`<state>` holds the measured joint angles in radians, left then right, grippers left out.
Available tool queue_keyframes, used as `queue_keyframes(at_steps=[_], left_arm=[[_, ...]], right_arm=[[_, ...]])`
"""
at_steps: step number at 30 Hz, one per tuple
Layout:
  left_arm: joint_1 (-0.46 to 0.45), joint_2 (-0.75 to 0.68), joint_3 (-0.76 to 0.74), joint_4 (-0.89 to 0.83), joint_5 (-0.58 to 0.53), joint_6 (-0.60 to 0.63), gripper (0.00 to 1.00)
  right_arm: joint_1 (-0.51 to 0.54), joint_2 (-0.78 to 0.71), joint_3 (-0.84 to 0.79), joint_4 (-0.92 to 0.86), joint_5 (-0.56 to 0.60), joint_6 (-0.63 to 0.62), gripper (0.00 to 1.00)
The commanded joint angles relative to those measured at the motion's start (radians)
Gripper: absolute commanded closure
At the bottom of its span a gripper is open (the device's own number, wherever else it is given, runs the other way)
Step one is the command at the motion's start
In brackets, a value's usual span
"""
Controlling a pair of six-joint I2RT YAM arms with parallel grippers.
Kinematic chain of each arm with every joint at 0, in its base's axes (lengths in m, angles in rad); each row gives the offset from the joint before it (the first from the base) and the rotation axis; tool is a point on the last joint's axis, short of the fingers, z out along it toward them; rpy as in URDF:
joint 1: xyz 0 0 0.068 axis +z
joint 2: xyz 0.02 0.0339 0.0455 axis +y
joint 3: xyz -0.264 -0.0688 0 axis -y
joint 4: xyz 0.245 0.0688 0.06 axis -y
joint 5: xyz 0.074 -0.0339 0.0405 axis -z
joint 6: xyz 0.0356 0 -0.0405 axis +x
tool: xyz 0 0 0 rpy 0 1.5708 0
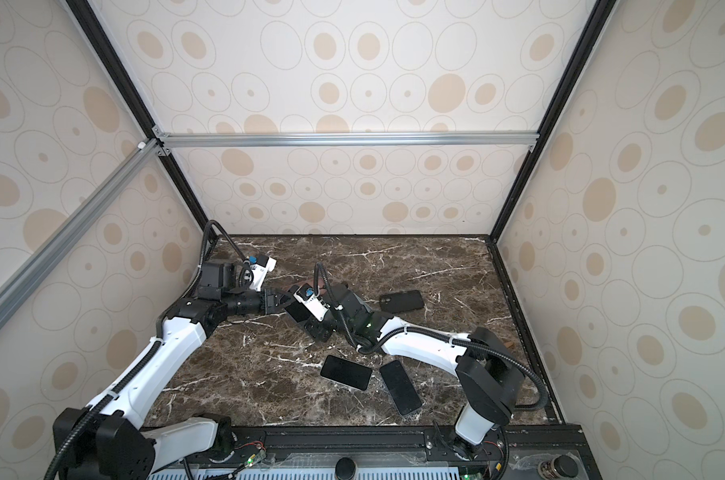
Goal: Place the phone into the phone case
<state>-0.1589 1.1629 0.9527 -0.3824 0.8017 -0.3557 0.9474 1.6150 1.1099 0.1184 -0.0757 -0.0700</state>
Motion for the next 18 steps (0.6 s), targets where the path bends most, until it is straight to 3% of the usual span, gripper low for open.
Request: queue_keyframes(at_steps=[1, 2, 7, 9, 12, 15, 18], left_arm=[[0.003, -0.091, -0.041, 0.193, -0.009, -0.103, 1.0], [0.003, -0.118, -0.054, 0.256, -0.013, -0.143, 1.0], [0.003, -0.232, -0.098, 0.553, -0.046, -0.283, 1.0], [0.003, -0.27, -0.121, 0.689, -0.068, -0.34, 1.0], [0.002, -0.304, -0.163, 0.934, -0.052, -0.445, 1.0], [0.002, -0.313, -0.203, 1.181, -0.038, -0.568, 1.0], [0.001, -0.299, -0.214, 1.342, -0.041, -0.676, 1.0]], right_arm=[[0.006, -0.099, 0.01, 0.095, 0.019, 0.027, 0.07], [0.006, -0.124, 0.0, 0.12, 0.031, 0.04, 0.0], [-0.025, -0.252, -0.061, 0.288, 0.03, 0.093, 0.0], [-0.084, -0.294, -0.049, 0.291, -0.047, 0.174, 0.0], [-0.213, -0.329, -0.035, 0.323, -0.257, 0.351, 0.0], [-0.311, -0.335, -0.042, 0.428, -0.428, 0.501, 0.17], [-0.342, -0.337, -0.017, 0.449, -0.529, 0.535, 0.25]])
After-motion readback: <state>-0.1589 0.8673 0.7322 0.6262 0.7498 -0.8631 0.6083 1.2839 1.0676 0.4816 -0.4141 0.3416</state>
